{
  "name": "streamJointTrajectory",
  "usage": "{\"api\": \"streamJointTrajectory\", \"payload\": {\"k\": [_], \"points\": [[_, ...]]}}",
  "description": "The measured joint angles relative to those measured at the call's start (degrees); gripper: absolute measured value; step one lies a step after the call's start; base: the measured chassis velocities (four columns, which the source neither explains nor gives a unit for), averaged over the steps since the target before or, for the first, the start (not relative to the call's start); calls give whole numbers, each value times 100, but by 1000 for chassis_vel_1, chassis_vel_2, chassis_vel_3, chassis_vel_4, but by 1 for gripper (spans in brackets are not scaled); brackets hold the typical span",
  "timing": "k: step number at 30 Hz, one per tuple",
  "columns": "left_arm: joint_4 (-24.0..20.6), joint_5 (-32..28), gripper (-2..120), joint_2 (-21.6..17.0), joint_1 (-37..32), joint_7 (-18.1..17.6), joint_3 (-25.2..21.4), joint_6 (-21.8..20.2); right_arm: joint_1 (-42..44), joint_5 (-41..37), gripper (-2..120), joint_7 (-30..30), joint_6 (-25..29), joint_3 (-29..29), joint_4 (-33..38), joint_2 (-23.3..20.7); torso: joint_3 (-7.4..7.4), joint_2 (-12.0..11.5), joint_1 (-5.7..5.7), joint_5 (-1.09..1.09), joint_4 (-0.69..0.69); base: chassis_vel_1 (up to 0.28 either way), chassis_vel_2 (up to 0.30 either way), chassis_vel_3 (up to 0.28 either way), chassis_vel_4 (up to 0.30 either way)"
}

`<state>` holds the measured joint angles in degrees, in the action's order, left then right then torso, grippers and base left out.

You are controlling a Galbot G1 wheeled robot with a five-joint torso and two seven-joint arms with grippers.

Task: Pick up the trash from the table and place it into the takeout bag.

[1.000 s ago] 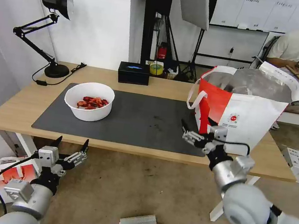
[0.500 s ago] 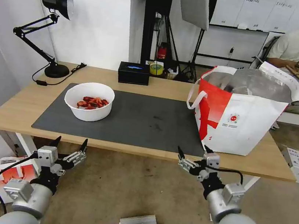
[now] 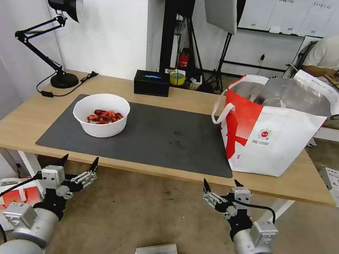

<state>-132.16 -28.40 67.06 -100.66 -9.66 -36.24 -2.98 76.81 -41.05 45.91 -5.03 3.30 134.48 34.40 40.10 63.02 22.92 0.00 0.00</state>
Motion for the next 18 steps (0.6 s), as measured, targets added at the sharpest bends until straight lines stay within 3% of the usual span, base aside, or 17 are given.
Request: {"api": "streamJointTrajectory", "payload": {"k": [18], "points": [[-10, -1, 100, 36, -27, 0, -39, 0, 123, -150, 100, 501, -219, 58, 101, 35, 0, 0, 0, 0, 0, 0, 0, 0, 0]]}}
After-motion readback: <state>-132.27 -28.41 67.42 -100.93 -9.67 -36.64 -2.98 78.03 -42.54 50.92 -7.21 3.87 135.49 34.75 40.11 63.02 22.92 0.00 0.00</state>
